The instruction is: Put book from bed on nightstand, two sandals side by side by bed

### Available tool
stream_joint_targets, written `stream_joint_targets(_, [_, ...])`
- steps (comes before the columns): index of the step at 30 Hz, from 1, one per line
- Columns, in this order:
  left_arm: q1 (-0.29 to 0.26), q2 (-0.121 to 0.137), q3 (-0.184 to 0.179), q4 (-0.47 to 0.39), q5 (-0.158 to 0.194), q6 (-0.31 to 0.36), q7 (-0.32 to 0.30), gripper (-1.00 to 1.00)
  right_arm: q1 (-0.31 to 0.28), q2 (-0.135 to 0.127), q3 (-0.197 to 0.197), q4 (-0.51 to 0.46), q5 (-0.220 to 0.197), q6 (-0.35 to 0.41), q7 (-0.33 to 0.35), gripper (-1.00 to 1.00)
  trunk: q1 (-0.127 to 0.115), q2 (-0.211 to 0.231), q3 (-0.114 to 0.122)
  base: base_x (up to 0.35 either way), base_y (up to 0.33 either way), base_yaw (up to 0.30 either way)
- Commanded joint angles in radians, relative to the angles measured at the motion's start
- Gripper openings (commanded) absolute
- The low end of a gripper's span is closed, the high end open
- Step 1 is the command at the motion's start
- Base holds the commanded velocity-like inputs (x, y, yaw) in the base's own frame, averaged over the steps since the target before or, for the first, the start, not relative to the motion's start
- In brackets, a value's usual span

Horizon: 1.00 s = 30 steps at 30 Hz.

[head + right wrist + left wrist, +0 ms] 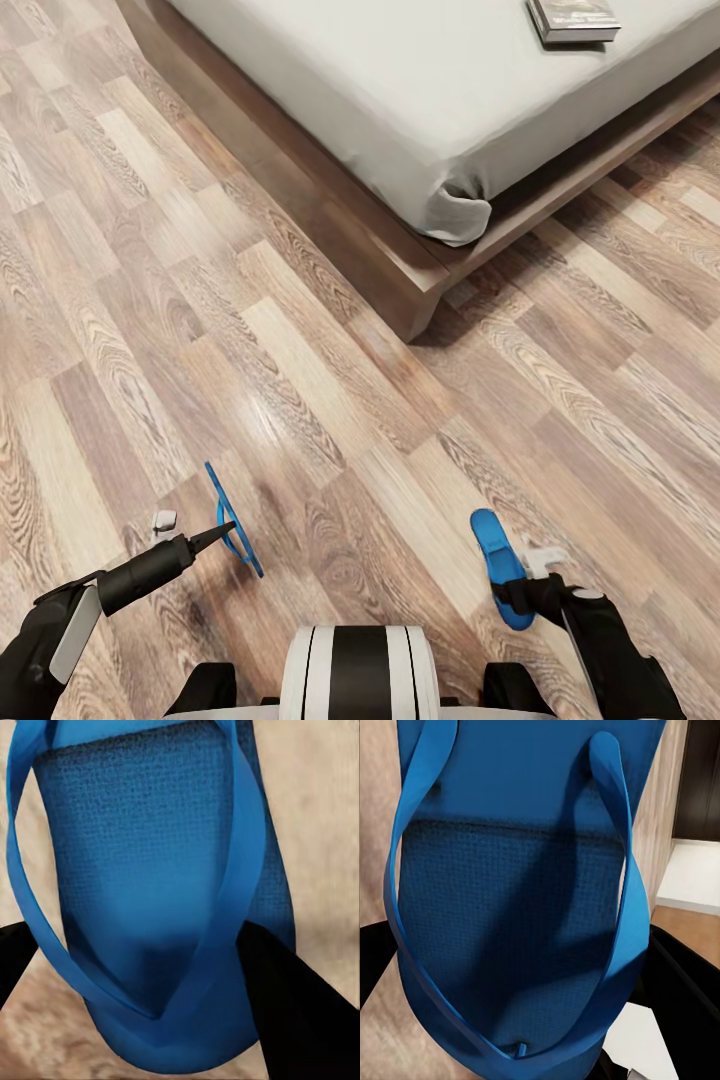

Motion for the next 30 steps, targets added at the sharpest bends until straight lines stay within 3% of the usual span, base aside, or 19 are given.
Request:
stream_joint_targets(1, [0.0,0.0,0.0,0.0,0.004,0.009,-0.002,-1.0,0.0,0.001,-0.016,-0.002,0.006,0.005,0.009,-1.0,0.0,0.0,0.0,0.0,0.0,0.0])
stream_joint_targets(5, [0.0,0.0,0.0,0.0,0.004,0.009,-0.002,-1.0,0.0,0.002,-0.043,-0.001,0.006,0.005,0.009,-1.0,0.0,0.0,0.0,0.0,0.0,0.0])
stream_joint_targets(16, [0.0,0.0,0.0,0.0,0.004,0.009,-0.002,-1.0,0.0,0.002,-0.048,-0.001,0.006,0.005,0.009,-1.0,-0.001,0.0,0.011,0.0,0.0,0.0])
stream_joint_targets(30, [0.0,0.0,-0.001,0.0,0.003,0.009,-0.002,-1.0,0.0,0.001,-0.048,-0.001,0.006,0.005,0.01,-1.0,-0.008,0.004,0.065,0.0,0.0,0.0])
